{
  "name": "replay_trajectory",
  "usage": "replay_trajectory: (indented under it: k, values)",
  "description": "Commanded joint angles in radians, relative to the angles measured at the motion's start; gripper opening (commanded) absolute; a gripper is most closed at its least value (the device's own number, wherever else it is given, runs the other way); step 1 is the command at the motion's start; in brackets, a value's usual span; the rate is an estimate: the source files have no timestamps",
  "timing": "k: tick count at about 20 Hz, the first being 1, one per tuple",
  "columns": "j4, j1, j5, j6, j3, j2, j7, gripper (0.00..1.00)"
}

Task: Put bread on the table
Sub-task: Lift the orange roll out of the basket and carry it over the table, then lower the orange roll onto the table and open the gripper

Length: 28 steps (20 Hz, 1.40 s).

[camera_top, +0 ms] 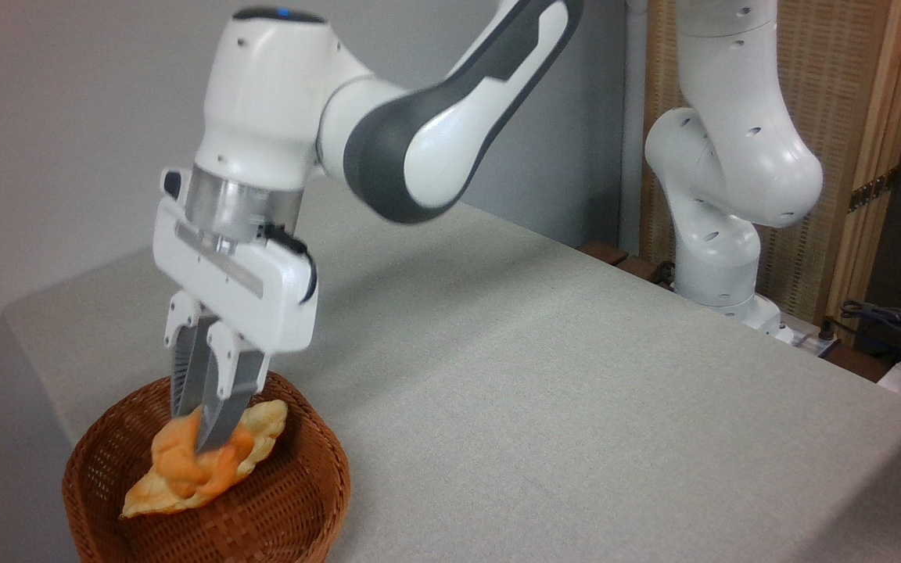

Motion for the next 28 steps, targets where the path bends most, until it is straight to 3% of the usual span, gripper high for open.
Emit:
replay_trajectory:
  k: [1, 8, 12, 13, 14, 17, 28]
  values:
    - [-0.015, -0.007, 0.017, -0.167, 0.004, -0.095, 0.010, 0.32]
    - [-0.077, -0.016, 0.017, -0.472, 0.001, -0.213, 0.016, 0.33]
    - [-0.166, -0.018, 0.016, -0.515, 0.000, -0.231, 0.050, 0.37]
    - [-0.178, -0.018, 0.016, -0.512, 0.000, -0.228, 0.050, 0.45]
    - [-0.180, -0.018, 0.005, -0.508, 0.001, -0.219, 0.050, 0.69]
    - [-0.180, -0.018, 0.005, -0.508, 0.001, -0.196, 0.050, 1.00]
    - [-0.164, -0.021, 0.003, -0.512, -0.006, -0.196, 0.048, 1.00]
